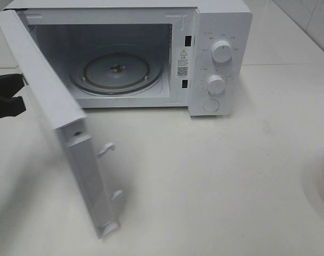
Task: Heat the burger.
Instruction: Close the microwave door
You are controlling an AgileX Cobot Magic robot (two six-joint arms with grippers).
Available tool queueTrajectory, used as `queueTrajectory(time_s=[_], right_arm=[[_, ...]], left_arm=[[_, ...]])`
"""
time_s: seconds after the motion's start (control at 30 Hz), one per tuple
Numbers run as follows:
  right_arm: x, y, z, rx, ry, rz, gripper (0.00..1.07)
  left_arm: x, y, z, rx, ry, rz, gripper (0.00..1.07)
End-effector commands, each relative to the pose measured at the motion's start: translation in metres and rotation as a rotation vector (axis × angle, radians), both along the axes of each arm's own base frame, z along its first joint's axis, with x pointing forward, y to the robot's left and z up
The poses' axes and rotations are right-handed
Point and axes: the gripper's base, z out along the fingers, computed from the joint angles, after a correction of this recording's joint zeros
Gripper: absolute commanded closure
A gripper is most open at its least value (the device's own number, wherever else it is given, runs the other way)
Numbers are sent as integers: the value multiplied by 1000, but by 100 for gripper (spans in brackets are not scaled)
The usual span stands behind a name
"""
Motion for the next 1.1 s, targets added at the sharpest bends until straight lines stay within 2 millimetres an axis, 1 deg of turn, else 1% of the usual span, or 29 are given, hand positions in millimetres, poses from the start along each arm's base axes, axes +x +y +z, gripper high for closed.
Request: queueTrajectory(time_s=[0.03, 0.1, 0.13, 0.17, 0.2, 0.27, 0.3, 0.37, 0.4, 0.43, 0.5, 0.53, 0.57, 0.63, 0.67, 0.7, 0.73, 0.77, 0.8, 0.83, 0.9, 0.97, 1.0, 1.03, 1.1], right_arm=[[-3, 0, 0, -3, -38, -4, 32], [-3, 0, 0, -3, -38, -4, 32], [-3, 0, 0, -3, -38, -4, 32], [-3, 0, 0, -3, -38, -4, 32], [-3, 0, 0, -3, -38, -4, 32], [-3, 0, 0, -3, -38, -4, 32], [-3, 0, 0, -3, -38, -4, 32], [-3, 0, 0, -3, -38, -4, 32], [-3, 0, 0, -3, -38, -4, 32], [-3, 0, 0, -3, -38, -4, 32], [-3, 0, 0, -3, -38, -4, 32], [-3, 0, 0, -3, -38, -4, 32], [-3, 0, 0, -3, -38, -4, 32], [-3, 0, 0, -3, -38, -4, 32], [-3, 0, 0, -3, -38, -4, 32], [-3, 0, 0, -3, -38, -4, 32], [-3, 0, 0, -3, -38, -4, 32], [-3, 0, 0, -3, -38, -4, 32], [-3, 0, 0, -3, -38, -4, 32], [-3, 0, 0, -3, -38, -4, 32], [-3, 0, 0, -3, -38, -4, 32], [-3, 0, 0, -3, -38, -4, 32], [-3, 0, 0, -3, -38, -4, 32], [-3, 0, 0, -3, -38, -4, 32], [-3, 0, 0, -3, -38, -4, 32]], left_arm=[[9, -21, 1, -16, 0, -58, 107], [11, -24, 1, -18, 3, -62, 107], [15, -32, -2, -25, 11, -73, 107], [15, -32, -2, -25, 11, -73, 107], [19, -39, -3, -46, 19, -66, 107], [20, -41, -4, -57, 25, -56, 107], [23, -47, -5, -75, 33, -45, 107], [24, -51, -5, -84, 36, -42, 107], [27, -58, -4, -101, 36, -42, 107], [27, -58, -4, -101, 36, -42, 107], [30, -68, -2, -107, 21, -41, 107], [30, -68, -2, -107, 21, -41, 107], [34, -75, 1, -105, 6, -42, 107], [36, -78, 2, -103, -6, -42, 107], [39, -86, 4, -102, -21, -45, 107], [39, -86, 4, -102, -21, -45, 107], [42, -94, 7, -100, -36, -57, 107], [44, -98, 7, -104, -40, -60, 107], [44, -98, 7, -104, -40, -60, 107], [47, -105, 8, -115, -46, -67, 107], [49, -109, 9, -117, -50, -74, 107], [54, -120, 8, -123, -54, -92, 107], [54, -120, 8, -123, -54, -92, 107], [59, -126, 7, -124, -56, -101, 107], [60, -129, 7, -126, -57, -106, 107]])
